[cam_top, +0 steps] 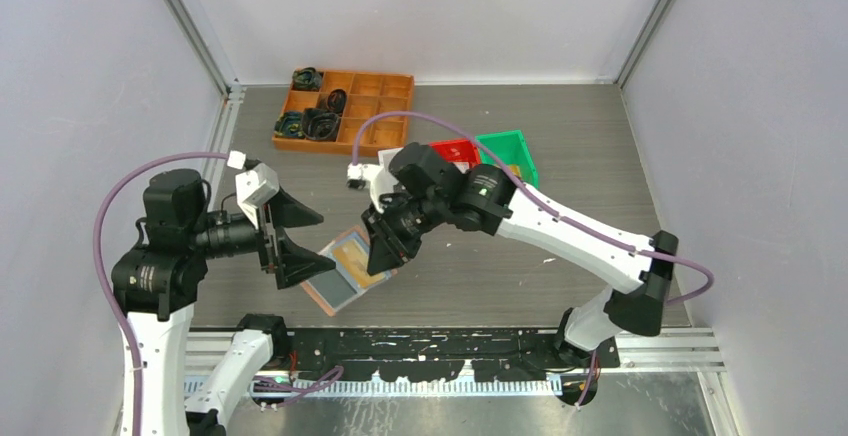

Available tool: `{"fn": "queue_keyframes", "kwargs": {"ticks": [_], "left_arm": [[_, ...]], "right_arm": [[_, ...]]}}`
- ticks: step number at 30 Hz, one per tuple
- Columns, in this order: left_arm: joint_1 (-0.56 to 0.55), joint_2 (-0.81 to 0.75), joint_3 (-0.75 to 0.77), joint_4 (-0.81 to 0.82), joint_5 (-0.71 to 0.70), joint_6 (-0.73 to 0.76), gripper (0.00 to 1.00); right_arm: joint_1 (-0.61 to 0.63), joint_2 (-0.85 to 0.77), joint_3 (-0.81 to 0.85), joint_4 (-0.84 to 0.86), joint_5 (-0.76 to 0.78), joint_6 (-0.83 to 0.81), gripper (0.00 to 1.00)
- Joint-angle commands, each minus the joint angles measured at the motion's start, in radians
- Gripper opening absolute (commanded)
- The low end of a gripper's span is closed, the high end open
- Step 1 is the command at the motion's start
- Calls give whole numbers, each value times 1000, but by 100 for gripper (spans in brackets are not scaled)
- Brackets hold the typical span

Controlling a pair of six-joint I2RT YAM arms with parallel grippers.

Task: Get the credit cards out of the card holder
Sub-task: Remove the credit card from the card holder.

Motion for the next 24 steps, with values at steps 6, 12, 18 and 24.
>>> {"fn": "queue_keyframes", "kwargs": {"ticks": [6, 12, 18, 24], "left_arm": [[-9, 74, 2, -425, 19, 463, 98], [-12, 73, -14, -314, 81, 287, 95], [-16, 102, -7, -282, 148, 203, 63], [-24, 109, -6, -288, 126, 228, 18]], "right_arm": [[61, 65, 207, -130, -62, -143, 1], [80, 106, 270, -130, -111, -168, 1], [95, 174, 369, -172, -126, -185, 1], [98, 156, 363, -129, -109, -187, 5]]}}
